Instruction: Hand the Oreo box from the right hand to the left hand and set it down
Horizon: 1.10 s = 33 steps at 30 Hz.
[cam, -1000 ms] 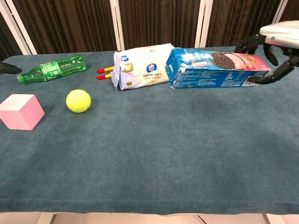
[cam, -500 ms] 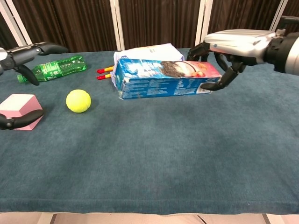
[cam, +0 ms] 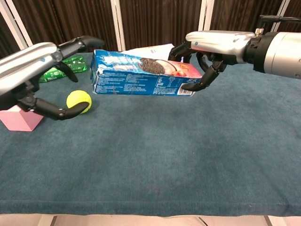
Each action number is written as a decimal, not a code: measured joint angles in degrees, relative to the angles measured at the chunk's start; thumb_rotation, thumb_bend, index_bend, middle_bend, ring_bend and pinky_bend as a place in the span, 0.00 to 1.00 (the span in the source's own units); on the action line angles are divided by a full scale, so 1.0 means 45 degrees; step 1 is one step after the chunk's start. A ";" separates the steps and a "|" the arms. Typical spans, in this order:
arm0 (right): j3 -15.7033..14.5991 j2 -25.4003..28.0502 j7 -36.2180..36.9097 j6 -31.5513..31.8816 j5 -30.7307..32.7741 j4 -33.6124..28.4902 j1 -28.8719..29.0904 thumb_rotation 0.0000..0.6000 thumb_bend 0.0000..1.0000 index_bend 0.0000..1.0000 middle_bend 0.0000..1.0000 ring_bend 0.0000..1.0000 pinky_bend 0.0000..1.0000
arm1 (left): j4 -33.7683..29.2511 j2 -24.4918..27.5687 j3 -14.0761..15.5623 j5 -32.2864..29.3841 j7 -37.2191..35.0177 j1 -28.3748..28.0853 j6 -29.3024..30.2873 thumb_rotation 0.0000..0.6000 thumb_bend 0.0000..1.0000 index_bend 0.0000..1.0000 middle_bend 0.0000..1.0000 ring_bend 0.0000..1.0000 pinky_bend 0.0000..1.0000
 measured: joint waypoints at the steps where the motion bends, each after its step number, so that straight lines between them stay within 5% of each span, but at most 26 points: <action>1: 0.0003 -0.0038 -0.0002 -0.0008 0.0033 0.0015 0.0022 1.00 1.00 0.80 0.62 0.62 0.65 | 0.0028 -0.0143 -0.0039 -0.0020 0.0006 -0.0052 0.0013 1.00 0.34 0.00 0.01 0.00 0.32; 15: 0.0028 -0.0156 0.0421 -0.0082 0.0345 0.0214 0.0204 1.00 1.00 0.80 0.62 0.62 0.65 | 0.0643 -0.1589 -0.0252 -0.0858 -0.0083 -0.0512 0.0006 1.00 0.33 0.00 0.06 0.06 0.35; 22: -0.0064 -0.0189 0.0573 -0.0181 0.0333 0.0334 0.0290 1.00 1.00 0.80 0.62 0.62 0.65 | 0.1555 -0.2785 -0.0484 -0.1042 -0.0594 -0.0614 0.0436 1.00 0.33 0.04 0.21 0.19 0.40; 33: -0.0163 -0.0345 0.0724 -0.0192 0.0291 0.0458 0.0386 1.00 1.00 0.80 0.62 0.62 0.65 | 0.2252 -0.3673 -0.0505 -0.0938 -0.0996 -0.0656 0.1037 1.00 0.34 0.20 0.44 0.39 0.63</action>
